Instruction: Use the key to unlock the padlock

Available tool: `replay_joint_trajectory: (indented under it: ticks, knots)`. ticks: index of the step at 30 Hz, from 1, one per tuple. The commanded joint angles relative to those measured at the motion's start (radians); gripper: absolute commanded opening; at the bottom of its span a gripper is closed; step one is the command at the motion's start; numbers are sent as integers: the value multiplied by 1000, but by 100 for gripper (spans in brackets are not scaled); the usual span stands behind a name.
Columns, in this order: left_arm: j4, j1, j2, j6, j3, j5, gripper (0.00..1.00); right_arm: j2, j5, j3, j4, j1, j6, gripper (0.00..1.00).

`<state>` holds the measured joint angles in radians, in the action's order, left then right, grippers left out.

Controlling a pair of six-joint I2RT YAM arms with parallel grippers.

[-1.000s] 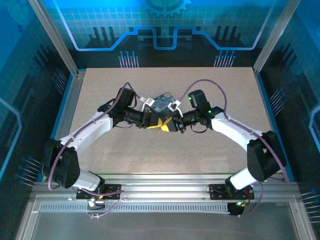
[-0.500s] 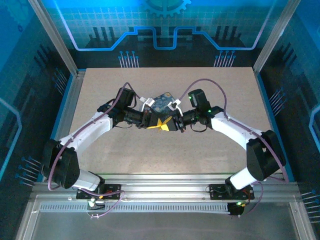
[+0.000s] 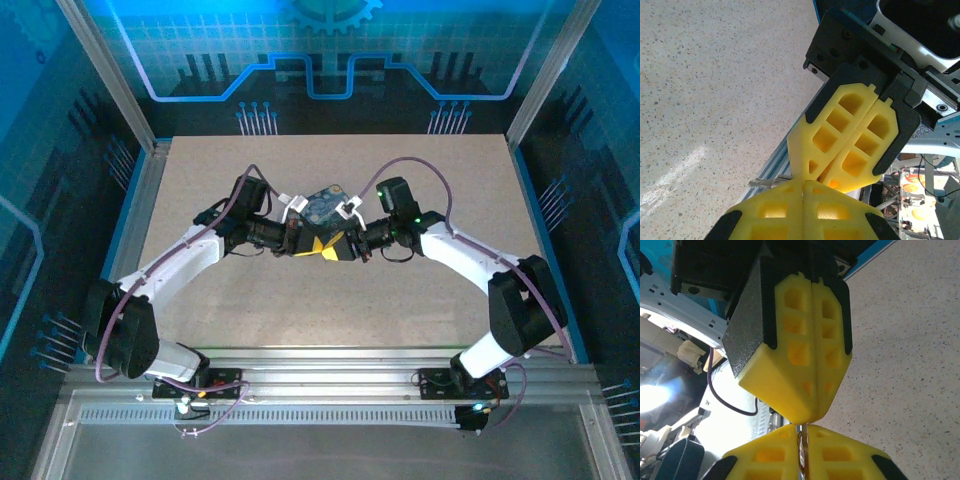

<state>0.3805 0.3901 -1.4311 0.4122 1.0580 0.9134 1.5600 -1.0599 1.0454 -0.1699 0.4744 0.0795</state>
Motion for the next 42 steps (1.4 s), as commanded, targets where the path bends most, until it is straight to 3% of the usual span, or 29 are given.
replay_joint_trajectory:
  ticks: [1,4,10,22,42]
  knots:
    - [-18,9,32,1,-19,14,0,15,15,46,17,-20,-3,26]
    - [-24,-2,28,12,-18,4,0,9,20,40,-22,-52,-24,36]
    - [-5,-9,21,3,-1,-3,0,-27,26,20,-20,-99,-13,41]
    - [-8,-10,10,7,16,-25,0,10,29,32,-24,-26,-27,38]
    - [-96,-31,23,56,-21,10,0,33,-43,-8,57,-23,27,34]
